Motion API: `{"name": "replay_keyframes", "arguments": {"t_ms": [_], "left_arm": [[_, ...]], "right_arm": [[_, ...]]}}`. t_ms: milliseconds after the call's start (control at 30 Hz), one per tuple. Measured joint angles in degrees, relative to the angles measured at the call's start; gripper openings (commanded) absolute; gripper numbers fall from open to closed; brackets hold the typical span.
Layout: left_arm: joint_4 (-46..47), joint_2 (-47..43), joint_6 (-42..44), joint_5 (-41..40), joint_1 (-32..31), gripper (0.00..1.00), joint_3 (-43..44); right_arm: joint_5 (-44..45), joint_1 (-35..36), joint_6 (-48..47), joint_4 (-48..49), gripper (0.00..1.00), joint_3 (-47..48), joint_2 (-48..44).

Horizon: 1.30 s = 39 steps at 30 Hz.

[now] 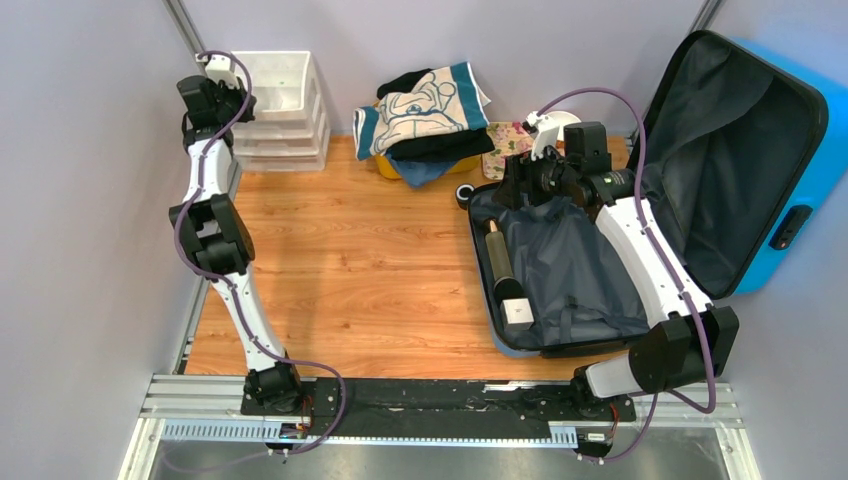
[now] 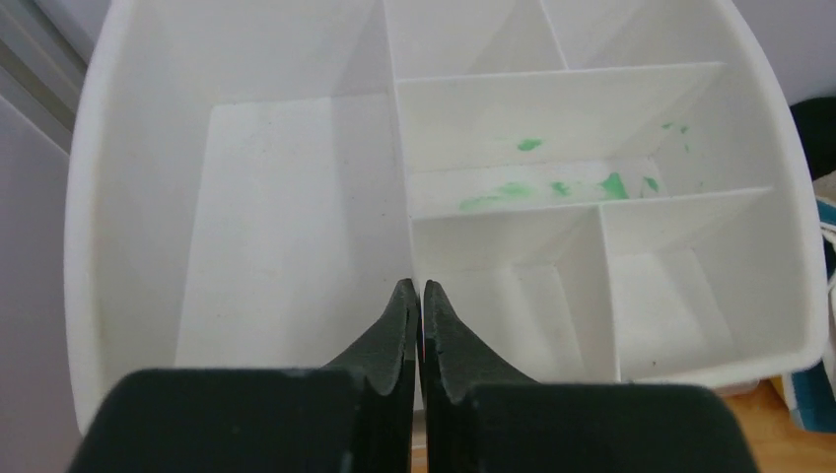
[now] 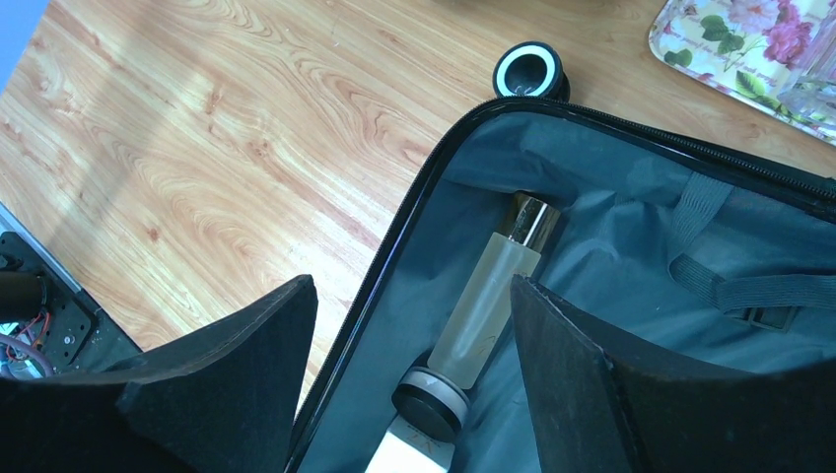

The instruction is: Open, take out, and arrange the luggage

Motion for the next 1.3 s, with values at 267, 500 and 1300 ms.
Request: {"name": "replay_keyframes", "arguments": {"t_ms": [267, 500, 1300], "left_arm": [[-0.2, -1.7, -3.6, -1.8, 0.0, 0.0, -1.9], [-3.5, -20.7, -7.4, -6.7, -1.1, 0.0, -23.6], [-3.2, -71.5, -20.8, -21.0, -21.9, 0.0, -73.4]], "right_arm": [[0.0, 0.0, -0.1, 0.0, 0.75, 0.0, 0.0], [0.0, 0.0, -0.1, 0.0, 0.75, -0.7, -0.8], [3.0, 0.0, -1.9, -0.8, 0.77, -5.6, -7.2]]}}
